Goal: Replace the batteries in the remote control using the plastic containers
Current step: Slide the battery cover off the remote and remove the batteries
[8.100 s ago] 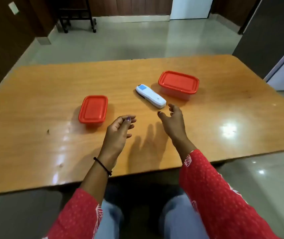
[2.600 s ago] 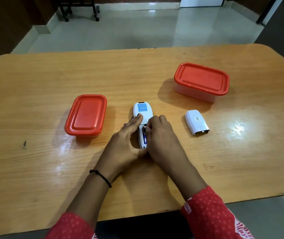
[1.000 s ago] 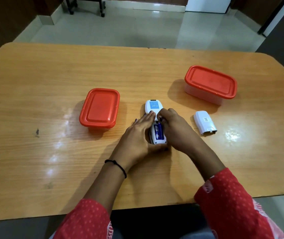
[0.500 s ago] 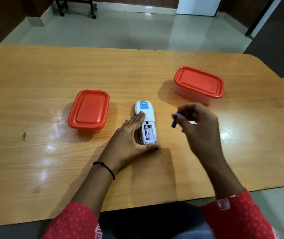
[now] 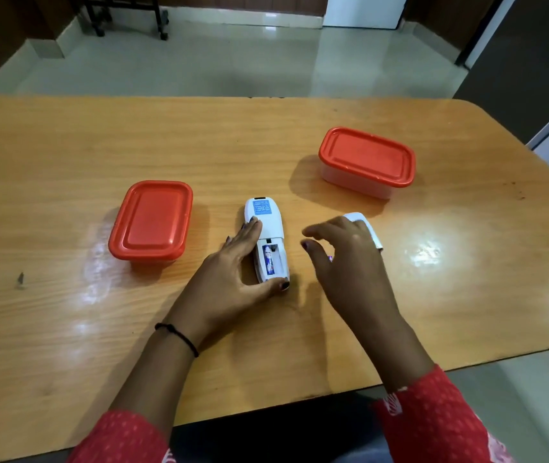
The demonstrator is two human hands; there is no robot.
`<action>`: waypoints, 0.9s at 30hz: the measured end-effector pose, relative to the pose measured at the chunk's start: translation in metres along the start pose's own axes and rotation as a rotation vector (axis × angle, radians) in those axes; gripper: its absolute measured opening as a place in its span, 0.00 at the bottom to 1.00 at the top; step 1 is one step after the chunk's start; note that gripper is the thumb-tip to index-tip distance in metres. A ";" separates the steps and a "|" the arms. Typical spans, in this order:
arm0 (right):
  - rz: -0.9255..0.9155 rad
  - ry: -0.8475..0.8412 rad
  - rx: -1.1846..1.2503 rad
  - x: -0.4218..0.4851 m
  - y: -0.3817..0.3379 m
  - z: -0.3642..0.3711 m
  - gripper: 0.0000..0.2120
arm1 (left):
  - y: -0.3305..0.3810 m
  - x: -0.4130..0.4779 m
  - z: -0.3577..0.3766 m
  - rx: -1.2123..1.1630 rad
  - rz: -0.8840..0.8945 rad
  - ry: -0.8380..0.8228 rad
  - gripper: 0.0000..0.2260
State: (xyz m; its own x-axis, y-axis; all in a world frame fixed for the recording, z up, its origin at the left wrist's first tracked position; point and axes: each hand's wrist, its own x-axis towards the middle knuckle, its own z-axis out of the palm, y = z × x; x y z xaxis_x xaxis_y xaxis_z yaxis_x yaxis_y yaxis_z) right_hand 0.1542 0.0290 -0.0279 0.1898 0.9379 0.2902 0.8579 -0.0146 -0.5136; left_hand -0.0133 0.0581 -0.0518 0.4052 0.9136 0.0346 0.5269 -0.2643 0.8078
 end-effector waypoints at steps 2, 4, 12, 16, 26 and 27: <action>-0.048 -0.070 0.065 0.009 -0.013 0.011 0.09 | -0.003 0.002 0.000 -0.019 -0.009 -0.001 0.41; -0.078 -0.134 0.060 0.013 -0.022 0.021 0.09 | -0.005 0.003 0.001 -0.049 -0.014 0.002 0.40; -0.132 -0.155 -0.022 0.014 -0.025 0.026 0.08 | -0.007 0.006 0.004 -0.034 0.016 0.008 0.39; -0.164 -0.207 -0.105 0.015 -0.028 0.032 0.09 | -0.008 0.007 0.003 -0.027 0.007 0.000 0.40; -0.175 -0.275 0.039 0.011 -0.043 0.026 0.06 | -0.002 0.005 0.000 -0.038 0.000 0.034 0.35; -0.171 -0.301 0.071 0.007 -0.043 0.024 0.04 | -0.001 0.005 -0.001 -0.036 -0.002 0.035 0.35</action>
State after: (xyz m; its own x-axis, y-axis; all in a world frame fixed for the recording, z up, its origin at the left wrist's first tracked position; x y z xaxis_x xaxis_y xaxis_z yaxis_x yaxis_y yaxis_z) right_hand 0.1073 0.0441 -0.0234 -0.1124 0.9849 0.1313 0.8278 0.1659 -0.5359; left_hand -0.0126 0.0628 -0.0524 0.3779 0.9244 0.0529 0.5004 -0.2520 0.8283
